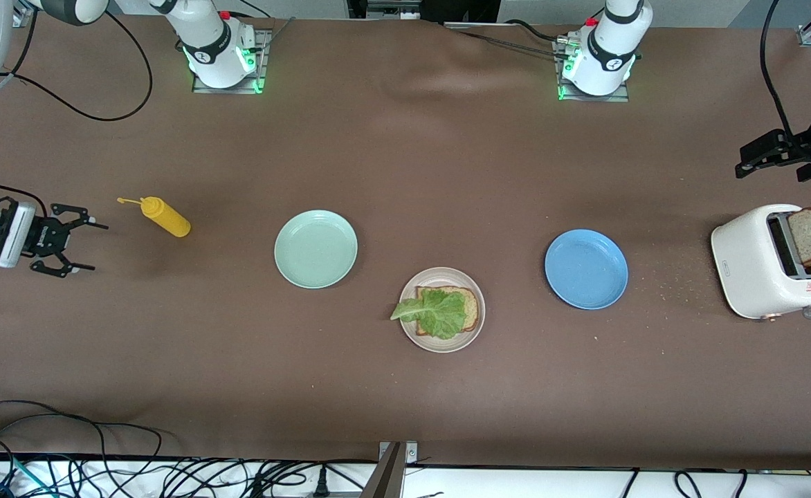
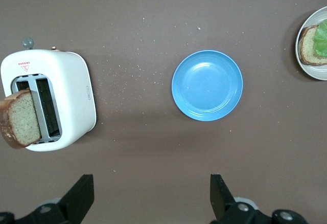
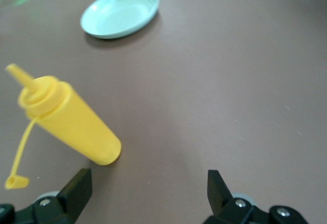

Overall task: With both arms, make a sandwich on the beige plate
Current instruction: 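Lower the open right gripper around the yellow squeeze bottle, then close the right gripper on the yellow bottle's body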

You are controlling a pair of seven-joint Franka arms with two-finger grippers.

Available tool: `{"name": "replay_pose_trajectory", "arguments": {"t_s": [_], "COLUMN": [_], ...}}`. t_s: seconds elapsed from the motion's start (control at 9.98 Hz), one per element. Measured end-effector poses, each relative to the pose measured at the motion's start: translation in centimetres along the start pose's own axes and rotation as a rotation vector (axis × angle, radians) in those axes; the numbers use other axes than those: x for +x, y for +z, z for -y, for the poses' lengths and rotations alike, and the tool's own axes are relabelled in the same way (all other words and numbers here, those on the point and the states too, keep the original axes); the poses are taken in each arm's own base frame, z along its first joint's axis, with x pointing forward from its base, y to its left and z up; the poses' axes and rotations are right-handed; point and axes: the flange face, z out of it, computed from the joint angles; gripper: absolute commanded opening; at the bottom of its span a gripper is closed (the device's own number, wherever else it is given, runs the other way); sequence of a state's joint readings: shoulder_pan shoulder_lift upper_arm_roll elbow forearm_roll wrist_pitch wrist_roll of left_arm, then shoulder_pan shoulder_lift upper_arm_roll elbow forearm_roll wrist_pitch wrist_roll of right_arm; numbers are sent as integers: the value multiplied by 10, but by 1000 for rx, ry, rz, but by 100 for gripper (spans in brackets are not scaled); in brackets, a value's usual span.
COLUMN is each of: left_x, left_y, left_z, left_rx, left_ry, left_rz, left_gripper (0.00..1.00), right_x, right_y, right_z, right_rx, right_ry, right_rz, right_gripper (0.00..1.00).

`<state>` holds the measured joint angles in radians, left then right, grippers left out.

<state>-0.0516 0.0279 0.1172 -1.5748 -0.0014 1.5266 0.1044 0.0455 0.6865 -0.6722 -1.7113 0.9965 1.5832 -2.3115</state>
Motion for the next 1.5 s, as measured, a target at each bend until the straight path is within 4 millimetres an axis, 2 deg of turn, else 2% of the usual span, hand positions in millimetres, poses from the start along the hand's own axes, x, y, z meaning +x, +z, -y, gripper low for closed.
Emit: {"name": "replay_pose_trajectory", "arguments": {"t_s": [0.7,0.9,1.2,1.5], "left_x": [0,0,0,0], "left_y": [0,0,0,0], "left_z": [0,0,0,0], "left_rx": [0,0,0,0], "left_ry": [0,0,0,0], "left_rz": [0,0,0,0], "left_gripper": [100,100,100,100], "right_x": [-74,-77,-70,-74], "right_y": [28,39,57,73], "right_z": [70,76,71,69], "right_rx": [47,58,61,54], "right_ry": [-183,-180,-188,-174], "right_rz": [-177,-195,-232,-267], "right_gripper": [100,100,100,100]}}
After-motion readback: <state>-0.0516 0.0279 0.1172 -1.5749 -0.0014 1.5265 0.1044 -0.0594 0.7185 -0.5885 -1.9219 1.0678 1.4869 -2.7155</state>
